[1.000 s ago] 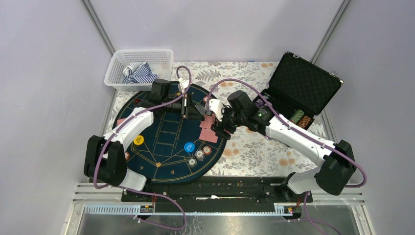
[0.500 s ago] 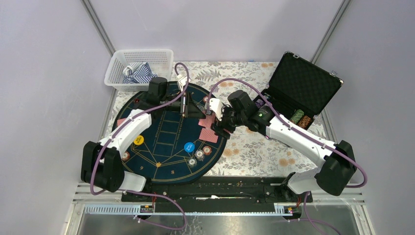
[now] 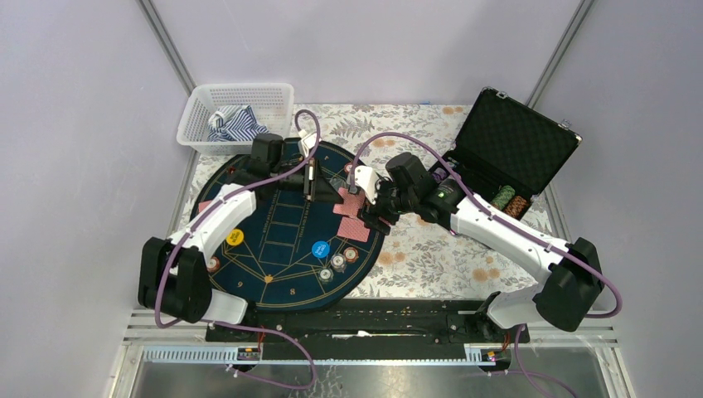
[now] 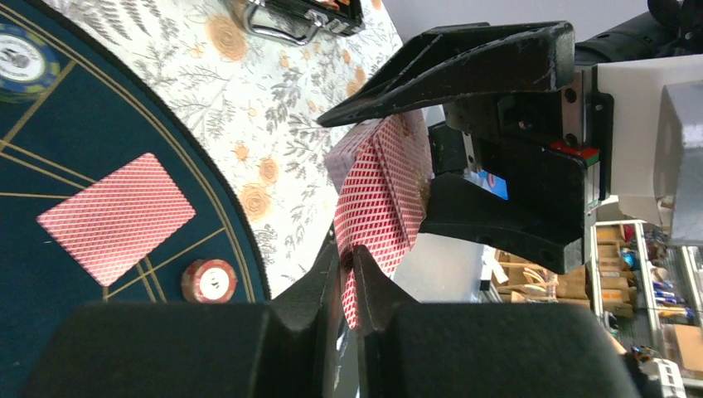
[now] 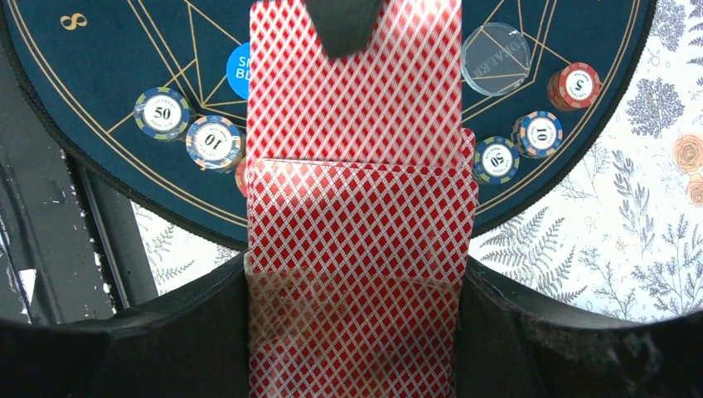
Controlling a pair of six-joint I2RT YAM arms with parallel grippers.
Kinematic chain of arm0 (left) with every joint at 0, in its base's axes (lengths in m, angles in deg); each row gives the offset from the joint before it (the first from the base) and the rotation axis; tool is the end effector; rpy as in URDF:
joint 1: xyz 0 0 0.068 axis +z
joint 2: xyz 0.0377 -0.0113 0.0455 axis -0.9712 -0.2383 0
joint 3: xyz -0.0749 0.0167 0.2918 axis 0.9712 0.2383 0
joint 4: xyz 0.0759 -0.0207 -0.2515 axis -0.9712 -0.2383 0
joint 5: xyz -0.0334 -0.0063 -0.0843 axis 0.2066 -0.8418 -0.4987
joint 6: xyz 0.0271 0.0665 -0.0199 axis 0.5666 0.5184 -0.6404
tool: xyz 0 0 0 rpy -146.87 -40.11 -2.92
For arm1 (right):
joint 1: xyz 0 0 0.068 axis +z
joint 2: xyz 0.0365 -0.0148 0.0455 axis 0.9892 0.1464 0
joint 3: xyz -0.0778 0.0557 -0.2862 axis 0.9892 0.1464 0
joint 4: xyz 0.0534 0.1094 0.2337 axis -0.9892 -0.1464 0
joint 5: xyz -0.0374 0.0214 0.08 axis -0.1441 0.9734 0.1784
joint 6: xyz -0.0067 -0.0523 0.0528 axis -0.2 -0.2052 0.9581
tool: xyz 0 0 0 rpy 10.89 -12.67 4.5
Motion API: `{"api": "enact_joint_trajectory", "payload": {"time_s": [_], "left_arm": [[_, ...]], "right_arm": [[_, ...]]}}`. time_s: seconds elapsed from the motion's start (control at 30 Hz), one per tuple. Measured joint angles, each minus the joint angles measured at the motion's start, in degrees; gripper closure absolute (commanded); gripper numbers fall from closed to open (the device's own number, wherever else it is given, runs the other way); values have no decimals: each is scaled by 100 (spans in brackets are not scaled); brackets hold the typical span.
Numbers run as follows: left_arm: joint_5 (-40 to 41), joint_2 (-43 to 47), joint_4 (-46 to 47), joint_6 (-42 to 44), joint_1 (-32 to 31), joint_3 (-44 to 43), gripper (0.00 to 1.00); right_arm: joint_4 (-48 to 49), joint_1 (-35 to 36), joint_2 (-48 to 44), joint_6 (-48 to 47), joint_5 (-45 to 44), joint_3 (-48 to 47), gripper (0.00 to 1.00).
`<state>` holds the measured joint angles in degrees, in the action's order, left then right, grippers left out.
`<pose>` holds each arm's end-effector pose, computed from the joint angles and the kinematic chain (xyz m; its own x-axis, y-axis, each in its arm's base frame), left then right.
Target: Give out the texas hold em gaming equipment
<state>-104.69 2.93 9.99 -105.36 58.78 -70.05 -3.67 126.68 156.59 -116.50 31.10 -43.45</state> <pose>0.2744 -0.1443 0.3041 -0.8449 0.0760 -0.5295 0.5275 0.2829 -0.8010 0.2179 0.2462 0.3225 0.0222 -0.6109 -0.7914 -0.9479 0.2388 -0.2109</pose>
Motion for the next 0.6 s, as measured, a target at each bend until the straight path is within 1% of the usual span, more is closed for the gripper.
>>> {"api": "enact_joint_trajectory", "payload": {"time_s": [0.07, 0.4, 0.6], "left_arm": [[-7, 33, -7, 7, 114, 13, 100], [-188, 326, 219, -332, 763, 376, 100], [-31, 695, 734, -802, 1729, 669, 100]], "right_arm": [[-11, 0, -2, -2, -52, 2, 83], [-7, 0, -66, -4, -118, 15, 84], [15, 0, -140, -4, -164, 22, 84]]}}
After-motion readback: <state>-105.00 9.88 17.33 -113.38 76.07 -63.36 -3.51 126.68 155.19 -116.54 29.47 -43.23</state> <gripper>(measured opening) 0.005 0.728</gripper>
